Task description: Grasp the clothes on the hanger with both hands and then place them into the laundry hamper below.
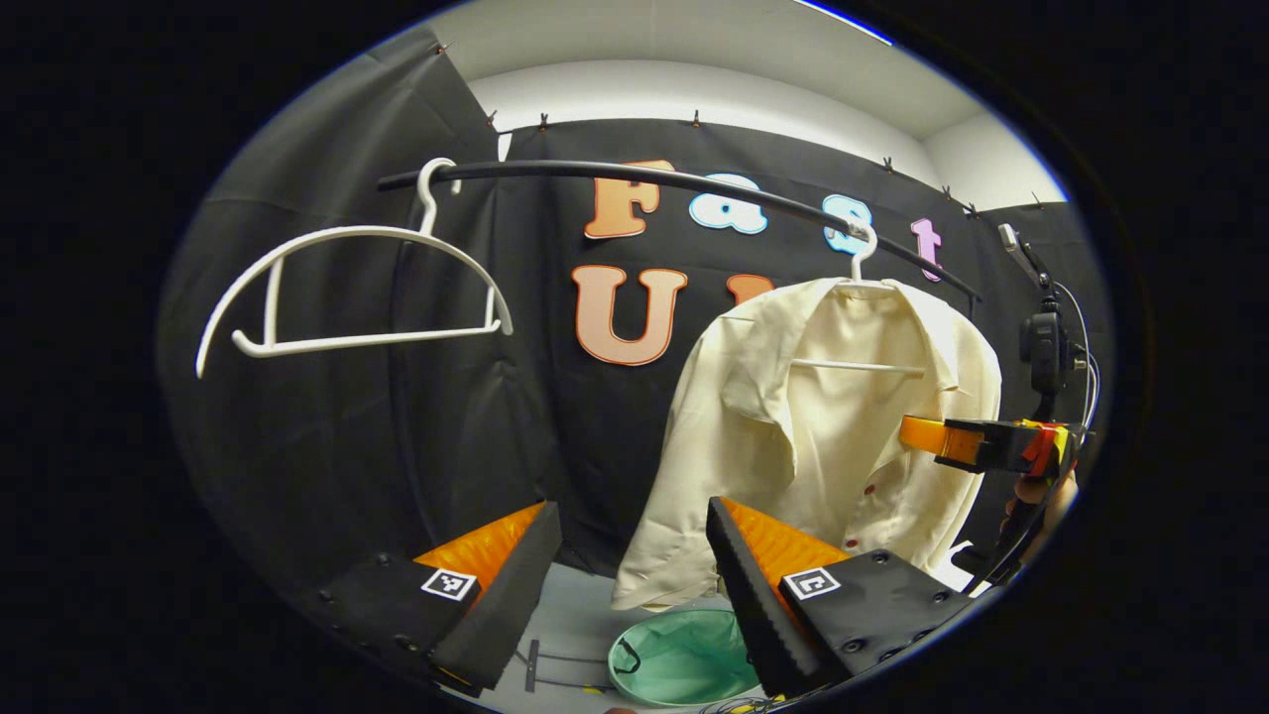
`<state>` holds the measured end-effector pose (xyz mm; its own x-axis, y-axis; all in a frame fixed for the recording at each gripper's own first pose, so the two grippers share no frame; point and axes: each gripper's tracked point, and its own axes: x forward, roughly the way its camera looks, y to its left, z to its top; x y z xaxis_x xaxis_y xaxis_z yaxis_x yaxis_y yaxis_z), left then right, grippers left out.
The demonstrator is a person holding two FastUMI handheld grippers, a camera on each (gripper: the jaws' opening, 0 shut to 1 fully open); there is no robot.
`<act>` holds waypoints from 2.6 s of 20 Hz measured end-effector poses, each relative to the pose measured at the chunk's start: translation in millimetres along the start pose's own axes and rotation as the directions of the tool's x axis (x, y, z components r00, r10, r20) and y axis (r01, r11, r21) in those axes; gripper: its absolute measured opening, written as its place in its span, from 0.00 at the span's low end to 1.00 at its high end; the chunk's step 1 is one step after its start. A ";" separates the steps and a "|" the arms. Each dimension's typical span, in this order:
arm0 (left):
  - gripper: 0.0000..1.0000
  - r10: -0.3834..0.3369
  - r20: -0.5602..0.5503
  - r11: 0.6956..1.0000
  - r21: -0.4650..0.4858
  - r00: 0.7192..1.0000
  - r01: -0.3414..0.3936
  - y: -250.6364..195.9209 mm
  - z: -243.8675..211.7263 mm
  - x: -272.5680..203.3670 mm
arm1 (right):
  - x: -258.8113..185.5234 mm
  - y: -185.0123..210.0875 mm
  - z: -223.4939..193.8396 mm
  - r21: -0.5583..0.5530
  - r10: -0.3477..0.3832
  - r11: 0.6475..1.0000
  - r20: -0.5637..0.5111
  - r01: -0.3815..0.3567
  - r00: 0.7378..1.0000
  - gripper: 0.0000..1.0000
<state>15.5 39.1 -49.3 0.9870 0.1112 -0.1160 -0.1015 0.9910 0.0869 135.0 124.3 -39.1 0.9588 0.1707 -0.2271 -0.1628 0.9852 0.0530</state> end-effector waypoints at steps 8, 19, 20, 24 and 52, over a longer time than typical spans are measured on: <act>1.00 -0.121 0.009 0.993 0.004 0.993 0.121 -76.1 3.2 31.8 | -17.9 -44.0 17.5 0.009 -0.010 1.000 0.056 0.010 0.998 0.00; 1.00 -0.196 -0.003 0.980 0.016 0.981 0.196 -139.0 18.2 107.7 | -37.0 -76.2 38.0 0.015 -0.015 1.000 0.097 0.014 0.995 0.00; 1.00 -0.179 -0.003 0.983 0.036 0.984 0.179 -138.4 18.6 115.8 | -38.9 -76.7 39.1 0.010 -0.012 1.000 0.099 0.011 0.995 0.00; 0.96 -0.134 0.005 0.989 0.063 0.991 0.134 -140.0 21.5 145.8 | -41.0 -76.9 41.2 -0.009 -0.002 1.000 0.101 0.003 0.995 0.00; 0.07 -0.118 -0.009 0.993 0.004 0.993 0.118 -105.7 22.2 169.5 | -46.5 -96.0 80.6 -0.011 -0.051 0.999 0.168 0.053 0.984 0.00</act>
<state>196.3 -48.5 -56.2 0.9909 -0.0056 -0.1347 0.0160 0.9970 0.0761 124.8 20.6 44.7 0.9913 0.1158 -0.0627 -0.1141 0.9930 0.0302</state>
